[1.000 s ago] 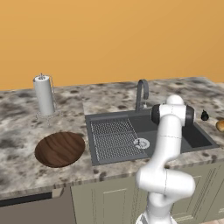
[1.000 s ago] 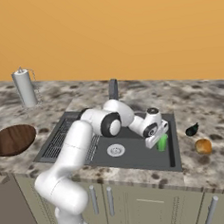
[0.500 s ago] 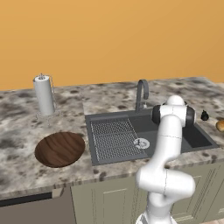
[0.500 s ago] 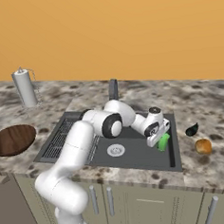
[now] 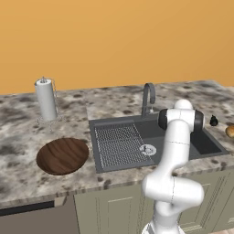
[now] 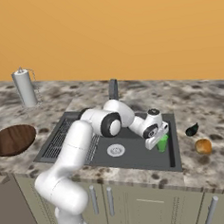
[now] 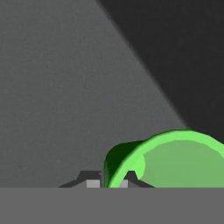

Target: Remove the eggplant and potato from the sink. Then move the bowl and cup from the counter to the sink for washing.

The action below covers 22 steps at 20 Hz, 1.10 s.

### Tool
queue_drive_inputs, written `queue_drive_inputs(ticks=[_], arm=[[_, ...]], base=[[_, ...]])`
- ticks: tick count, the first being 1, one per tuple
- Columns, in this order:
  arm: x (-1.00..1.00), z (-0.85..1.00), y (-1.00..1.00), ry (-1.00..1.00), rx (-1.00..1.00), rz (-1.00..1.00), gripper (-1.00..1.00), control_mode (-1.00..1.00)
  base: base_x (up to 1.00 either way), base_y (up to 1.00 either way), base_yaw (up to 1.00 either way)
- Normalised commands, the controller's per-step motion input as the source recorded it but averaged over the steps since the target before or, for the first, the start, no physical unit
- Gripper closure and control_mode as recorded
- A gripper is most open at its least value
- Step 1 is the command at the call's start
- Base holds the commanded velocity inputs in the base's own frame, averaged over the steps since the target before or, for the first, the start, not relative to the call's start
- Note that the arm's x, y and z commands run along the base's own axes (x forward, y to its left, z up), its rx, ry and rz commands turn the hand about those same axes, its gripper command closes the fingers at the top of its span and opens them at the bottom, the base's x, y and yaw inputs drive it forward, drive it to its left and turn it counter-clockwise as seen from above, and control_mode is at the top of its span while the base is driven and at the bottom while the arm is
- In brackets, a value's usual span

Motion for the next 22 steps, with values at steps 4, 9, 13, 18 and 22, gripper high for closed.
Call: queue_drive_inputs(ticks=[4, 9, 13, 18, 22], arm=[[-0.1, -0.26, 0.06, 0.06, 0.0, -0.04, 1.0, -1.0], [-0.03, -0.19, 0.03, 0.07, 0.0, -0.05, 1.0, -1.0], [0.0, -0.15, 0.01, 0.06, 0.0, -0.04, 1.0, -1.0], [-0.06, -0.12, 0.01, 0.06, 0.0, -0.03, -1.0, -1.0], [-0.1, -0.01, 0.0, 0.0, 0.0, -0.03, -1.0, -1.0]], base=[[0.0, 0.0, 0.0], [0.0, 0.0, 0.0], [0.0, 0.0, 0.0], [0.0, 0.0, 0.0], [0.0, 0.0, 0.0]])
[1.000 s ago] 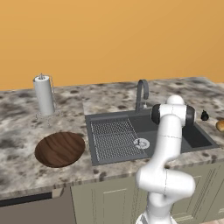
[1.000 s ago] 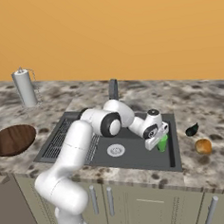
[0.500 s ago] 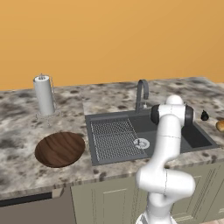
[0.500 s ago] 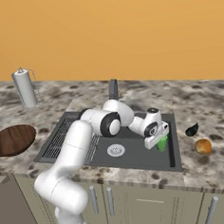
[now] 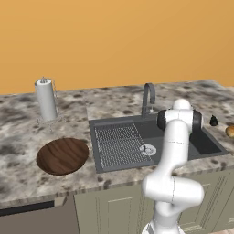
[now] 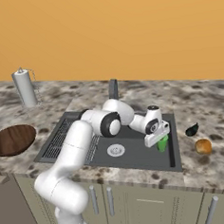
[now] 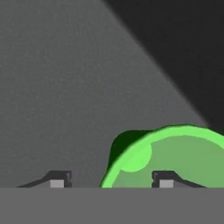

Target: Remove the eggplant and potato from the sink. Then move the bowl and cup from the counter to the sink for washing.

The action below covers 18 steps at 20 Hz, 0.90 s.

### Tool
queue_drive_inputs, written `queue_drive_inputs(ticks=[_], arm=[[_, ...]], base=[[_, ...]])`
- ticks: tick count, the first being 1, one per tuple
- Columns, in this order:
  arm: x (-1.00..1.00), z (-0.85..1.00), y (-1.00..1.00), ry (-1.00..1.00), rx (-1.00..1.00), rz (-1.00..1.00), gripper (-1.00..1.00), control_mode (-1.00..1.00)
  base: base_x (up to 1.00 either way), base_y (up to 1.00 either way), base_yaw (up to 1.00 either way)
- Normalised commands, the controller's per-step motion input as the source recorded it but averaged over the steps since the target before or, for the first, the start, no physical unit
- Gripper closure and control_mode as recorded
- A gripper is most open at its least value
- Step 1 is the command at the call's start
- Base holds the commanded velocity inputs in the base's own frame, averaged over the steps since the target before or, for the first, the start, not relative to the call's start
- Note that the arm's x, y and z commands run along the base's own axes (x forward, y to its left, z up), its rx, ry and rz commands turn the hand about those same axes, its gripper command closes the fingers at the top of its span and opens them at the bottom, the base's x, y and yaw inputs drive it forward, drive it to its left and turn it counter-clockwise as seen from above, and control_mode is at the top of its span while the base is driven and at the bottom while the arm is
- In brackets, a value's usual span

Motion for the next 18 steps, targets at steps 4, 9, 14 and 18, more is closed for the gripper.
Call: queue_drive_inputs(ticks=[4, 9, 14, 18], arm=[[-0.14, 0.01, 0.0, 0.0, 0.0, -0.04, -1.0, -1.0], [-0.17, 0.14, 0.02, -0.02, 0.0, -0.01, -1.0, -1.0], [-0.19, 0.31, 0.04, -0.1, 0.0, 0.0, -1.0, -1.0], [-0.26, 0.37, 0.04, -0.13, 0.0, 0.0, -1.0, -1.0]], base=[[0.0, 0.0, 0.0], [0.0, 0.0, 0.0], [0.0, 0.0, 0.0], [0.0, 0.0, 0.0]])
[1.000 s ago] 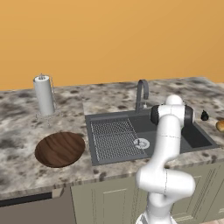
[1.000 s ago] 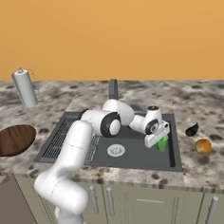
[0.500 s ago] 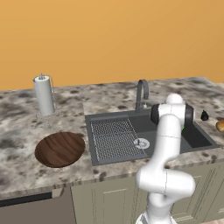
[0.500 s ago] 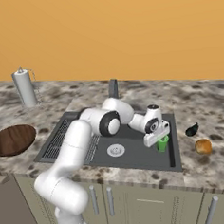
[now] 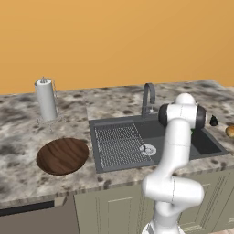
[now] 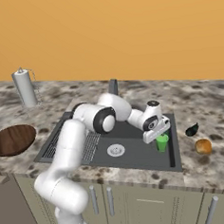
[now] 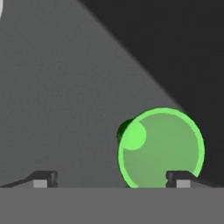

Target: Remove the eggplant and potato from the sink. Then move the bowl and cup from the counter to the sink for washing.

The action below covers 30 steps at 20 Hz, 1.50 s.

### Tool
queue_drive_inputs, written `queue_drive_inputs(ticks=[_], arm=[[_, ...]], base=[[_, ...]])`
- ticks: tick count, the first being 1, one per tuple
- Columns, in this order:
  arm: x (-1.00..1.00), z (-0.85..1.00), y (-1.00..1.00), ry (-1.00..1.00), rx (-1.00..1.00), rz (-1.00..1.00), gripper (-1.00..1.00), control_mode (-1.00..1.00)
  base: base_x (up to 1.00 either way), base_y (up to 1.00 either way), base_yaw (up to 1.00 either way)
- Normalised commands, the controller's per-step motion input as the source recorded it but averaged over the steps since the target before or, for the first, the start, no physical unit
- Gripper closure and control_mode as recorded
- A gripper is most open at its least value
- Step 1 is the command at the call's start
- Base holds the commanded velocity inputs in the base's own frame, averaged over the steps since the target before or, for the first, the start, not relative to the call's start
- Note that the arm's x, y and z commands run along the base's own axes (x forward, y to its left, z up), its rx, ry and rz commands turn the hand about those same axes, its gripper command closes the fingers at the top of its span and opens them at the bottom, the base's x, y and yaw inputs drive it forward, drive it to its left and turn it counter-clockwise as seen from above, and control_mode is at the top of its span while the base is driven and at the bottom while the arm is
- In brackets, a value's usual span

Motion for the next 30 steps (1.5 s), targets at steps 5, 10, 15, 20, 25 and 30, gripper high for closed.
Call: queue_drive_inputs(ticks=[5, 10, 15, 20, 25, 30], arm=[[-0.37, 0.33, 0.01, -0.07, 0.0, 0.0, -1.0, -1.0], [-0.36, 0.39, 0.06, -0.01, 0.01, -0.03, -1.0, -1.0], [-0.3, 0.45, 0.15, -0.03, 0.03, -0.05, -1.0, -1.0], [-0.27, 0.47, 0.16, -0.04, 0.04, -0.07, -1.0, -1.0], [-0.33, 0.34, 0.18, -0.11, 0.02, -0.11, -1.0, -1.0], [-0.15, 0.34, 0.21, -0.08, 0.0, -0.19, -1.0, -1.0]], base=[[0.0, 0.0, 0.0], [0.0, 0.0, 0.0], [0.0, 0.0, 0.0], [0.0, 0.0, 0.0], [0.0, 0.0, 0.0], [0.0, 0.0, 0.0]])
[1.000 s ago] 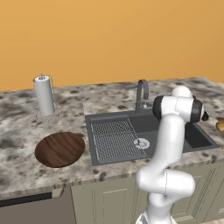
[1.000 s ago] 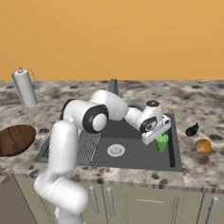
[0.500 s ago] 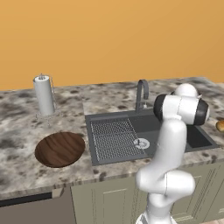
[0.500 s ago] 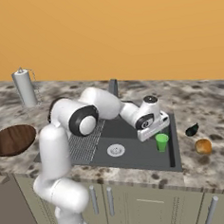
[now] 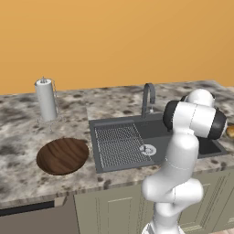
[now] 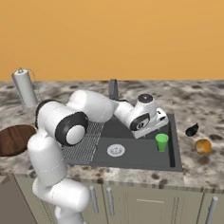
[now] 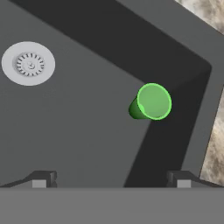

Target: Remove the eggplant and potato from the sink. Then move the bowl and cup from the counter to the sink for washing.

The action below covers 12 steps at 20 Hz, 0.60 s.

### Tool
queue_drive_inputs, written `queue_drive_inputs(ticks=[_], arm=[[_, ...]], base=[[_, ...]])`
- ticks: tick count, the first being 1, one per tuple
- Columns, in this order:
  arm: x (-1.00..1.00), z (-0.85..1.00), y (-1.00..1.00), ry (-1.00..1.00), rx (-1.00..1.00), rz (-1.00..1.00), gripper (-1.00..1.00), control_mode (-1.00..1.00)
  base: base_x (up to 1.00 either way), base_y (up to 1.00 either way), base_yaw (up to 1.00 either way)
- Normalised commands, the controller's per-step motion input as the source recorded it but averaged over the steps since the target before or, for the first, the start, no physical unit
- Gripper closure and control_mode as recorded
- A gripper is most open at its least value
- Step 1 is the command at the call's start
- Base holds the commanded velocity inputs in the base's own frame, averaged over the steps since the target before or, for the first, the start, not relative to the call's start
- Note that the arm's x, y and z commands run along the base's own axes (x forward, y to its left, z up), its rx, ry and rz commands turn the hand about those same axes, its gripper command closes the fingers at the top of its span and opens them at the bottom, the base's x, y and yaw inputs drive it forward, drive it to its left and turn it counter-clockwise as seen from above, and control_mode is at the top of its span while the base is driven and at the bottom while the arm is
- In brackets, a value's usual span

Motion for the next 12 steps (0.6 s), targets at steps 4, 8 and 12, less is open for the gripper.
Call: queue_drive_inputs(ticks=[4, 8, 12], arm=[[-0.15, 0.34, 0.28, -0.03, 0.0, -0.2, -1.0, -1.0], [-0.24, 0.29, 0.28, -0.01, 0.02, -0.21, -1.0, -1.0], [-0.24, 0.35, 0.27, 0.0, 0.1, -0.16, -1.0, -1.0]], base=[[0.0, 0.0, 0.0], [0.0, 0.0, 0.0], [0.0, 0.0, 0.0]])
